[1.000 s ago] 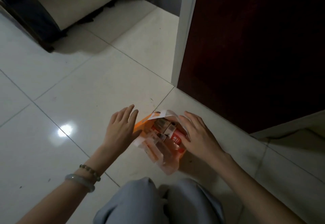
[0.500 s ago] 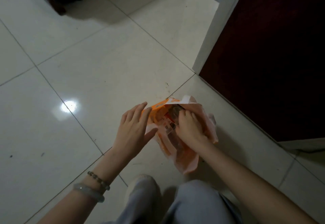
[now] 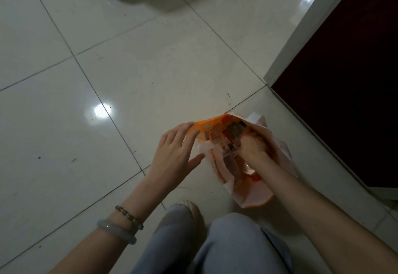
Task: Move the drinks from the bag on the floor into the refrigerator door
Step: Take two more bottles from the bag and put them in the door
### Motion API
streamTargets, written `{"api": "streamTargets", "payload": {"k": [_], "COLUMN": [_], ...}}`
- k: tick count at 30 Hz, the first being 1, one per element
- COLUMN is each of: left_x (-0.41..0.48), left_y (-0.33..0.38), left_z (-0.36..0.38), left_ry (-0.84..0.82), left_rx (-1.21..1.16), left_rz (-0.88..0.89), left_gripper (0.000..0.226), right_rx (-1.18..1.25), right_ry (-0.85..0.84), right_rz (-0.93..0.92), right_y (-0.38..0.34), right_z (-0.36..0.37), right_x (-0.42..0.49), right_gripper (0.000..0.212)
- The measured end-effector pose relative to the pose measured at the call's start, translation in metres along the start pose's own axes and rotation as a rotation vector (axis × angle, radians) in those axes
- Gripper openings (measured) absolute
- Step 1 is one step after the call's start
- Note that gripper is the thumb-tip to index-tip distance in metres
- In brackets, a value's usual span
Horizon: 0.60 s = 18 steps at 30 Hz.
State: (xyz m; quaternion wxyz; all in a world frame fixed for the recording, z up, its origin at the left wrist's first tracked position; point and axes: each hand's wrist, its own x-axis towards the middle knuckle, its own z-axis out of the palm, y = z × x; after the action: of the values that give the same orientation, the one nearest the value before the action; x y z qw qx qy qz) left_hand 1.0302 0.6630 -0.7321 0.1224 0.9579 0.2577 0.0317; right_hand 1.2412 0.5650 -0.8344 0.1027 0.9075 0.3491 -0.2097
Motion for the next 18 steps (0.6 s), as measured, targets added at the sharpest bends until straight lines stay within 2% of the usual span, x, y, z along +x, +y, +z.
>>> {"api": "streamTargets", "payload": {"k": [5,7,13,16,18], "left_x": [-0.009,-0.012,-0.019,-0.016,-0.013], "left_y": [-0.003,-0.003,0.001,0.006,0.010], "left_z": [-0.001,-0.003,-0.013,-0.025,-0.031], "left_ry": [-0.044,-0.058,0.014,0.057,0.064], "left_rx": [0.007,0.001,-0.076,-0.194,-0.274], "left_rz": [-0.021,-0.031,-0.004,0.026,0.068], "left_gripper": [0.059,0.059,0.061,0.071,0.079], "right_rx": [0.004,0.082,0.546,0.720,0.834], "right_ry": [0.016,0.069,0.169,0.229,0.207], "right_rz": [-0.092,-0.175,-0.281,-0.325,-0.330], "right_y": [-0.002,-0.002,-0.004,-0.008,-0.014], "right_z": [-0.017,-0.027,-0.089,-0.128,-0.145], "right_x": [-0.024,-0.044,-0.112,-0.132,-0.138], "right_gripper": [0.080,0.079,0.067,0.064,0.068]}}
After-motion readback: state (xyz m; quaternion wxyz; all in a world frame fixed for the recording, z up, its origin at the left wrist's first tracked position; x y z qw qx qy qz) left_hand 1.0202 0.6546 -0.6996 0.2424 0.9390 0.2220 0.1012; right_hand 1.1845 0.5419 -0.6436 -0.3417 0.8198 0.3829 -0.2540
